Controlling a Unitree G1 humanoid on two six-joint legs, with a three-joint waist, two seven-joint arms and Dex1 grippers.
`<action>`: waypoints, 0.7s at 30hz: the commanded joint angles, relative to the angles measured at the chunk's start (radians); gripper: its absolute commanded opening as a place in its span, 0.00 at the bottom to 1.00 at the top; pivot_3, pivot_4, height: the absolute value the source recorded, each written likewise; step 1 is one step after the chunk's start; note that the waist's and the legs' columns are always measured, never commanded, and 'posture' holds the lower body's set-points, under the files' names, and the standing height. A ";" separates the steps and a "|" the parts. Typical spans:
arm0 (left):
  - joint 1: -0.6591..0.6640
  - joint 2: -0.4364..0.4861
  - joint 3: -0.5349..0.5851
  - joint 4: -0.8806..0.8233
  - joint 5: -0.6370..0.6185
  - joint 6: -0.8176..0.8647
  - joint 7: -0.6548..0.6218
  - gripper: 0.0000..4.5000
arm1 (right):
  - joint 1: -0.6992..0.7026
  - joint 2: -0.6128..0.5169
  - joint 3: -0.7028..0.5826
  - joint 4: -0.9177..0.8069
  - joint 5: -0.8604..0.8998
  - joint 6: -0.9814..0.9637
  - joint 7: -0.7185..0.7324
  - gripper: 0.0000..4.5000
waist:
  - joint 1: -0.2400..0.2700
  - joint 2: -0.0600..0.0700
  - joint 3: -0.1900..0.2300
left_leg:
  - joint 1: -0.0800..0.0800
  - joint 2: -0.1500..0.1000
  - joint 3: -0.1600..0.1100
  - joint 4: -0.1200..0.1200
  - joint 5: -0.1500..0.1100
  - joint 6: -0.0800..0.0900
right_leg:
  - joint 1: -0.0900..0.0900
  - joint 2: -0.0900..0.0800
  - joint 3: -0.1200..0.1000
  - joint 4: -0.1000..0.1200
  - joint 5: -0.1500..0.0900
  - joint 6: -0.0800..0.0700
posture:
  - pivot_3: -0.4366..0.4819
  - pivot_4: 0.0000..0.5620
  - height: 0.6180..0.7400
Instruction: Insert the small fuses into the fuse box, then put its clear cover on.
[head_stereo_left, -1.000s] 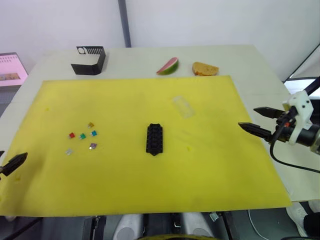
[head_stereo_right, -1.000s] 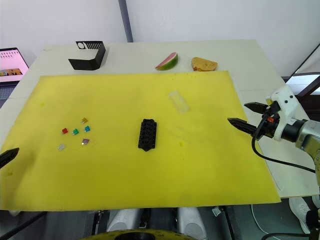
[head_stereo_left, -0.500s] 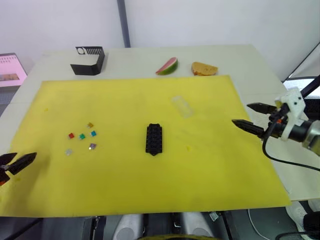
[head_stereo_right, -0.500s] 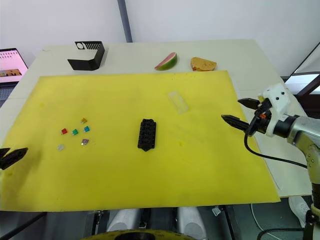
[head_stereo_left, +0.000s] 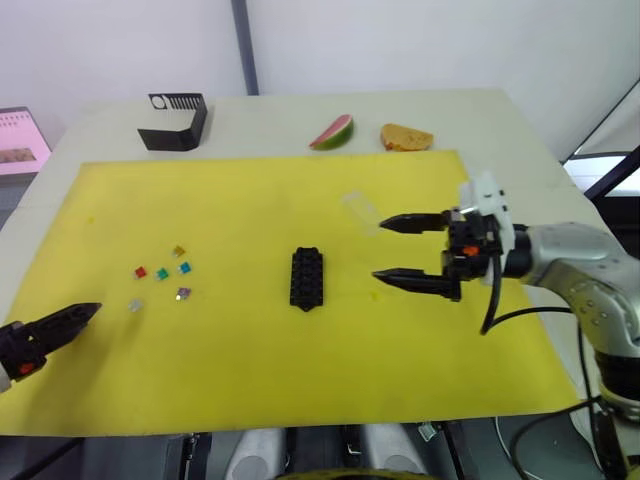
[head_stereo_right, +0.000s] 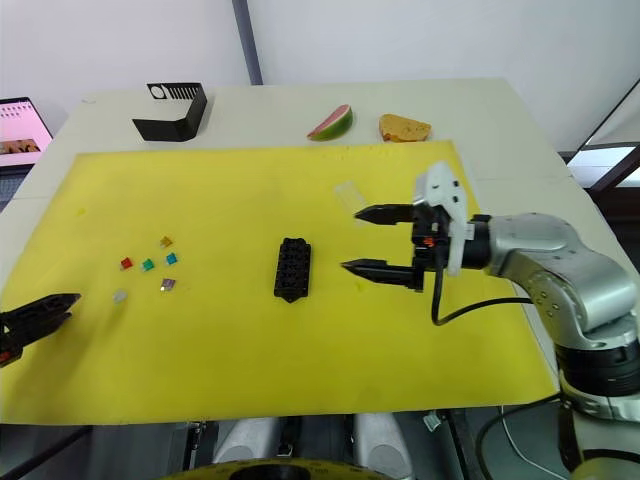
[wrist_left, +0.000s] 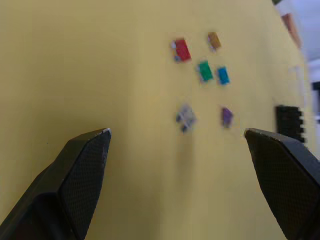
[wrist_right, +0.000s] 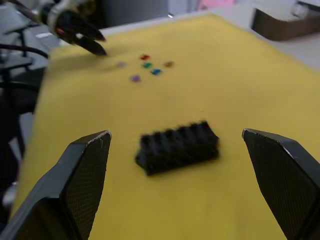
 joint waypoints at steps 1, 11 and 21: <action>-0.031 -0.018 0.086 0.003 -0.056 0.141 0.063 1.00 | -0.054 0.035 0.042 -0.035 0.027 -0.002 0.018 0.99 | 0.000 0.000 0.000 | 0.000 0.000 0.000 0.000 0.000 0.000 | 0.000 0.000 0.000 0.000 0.000 0.000 | 0.48 0.27 1.00; -0.051 -0.070 0.114 0.081 -0.233 0.229 0.238 1.00 | -0.170 0.146 0.205 -0.011 -0.038 -0.042 0.065 0.99 | 0.003 -0.001 -0.001 | 0.000 0.000 0.000 0.001 0.000 0.000 | -0.001 0.000 0.000 0.001 0.000 0.000 | 0.48 0.27 1.00; -0.117 -0.096 0.082 0.116 -0.249 0.222 0.351 1.00 | -0.188 0.171 0.220 0.029 -0.076 -0.062 0.072 0.99 | 0.008 -0.001 -0.001 | 0.000 0.000 0.000 0.002 0.001 -0.001 | -0.001 0.000 0.000 0.003 0.000 0.000 | 0.48 0.27 1.00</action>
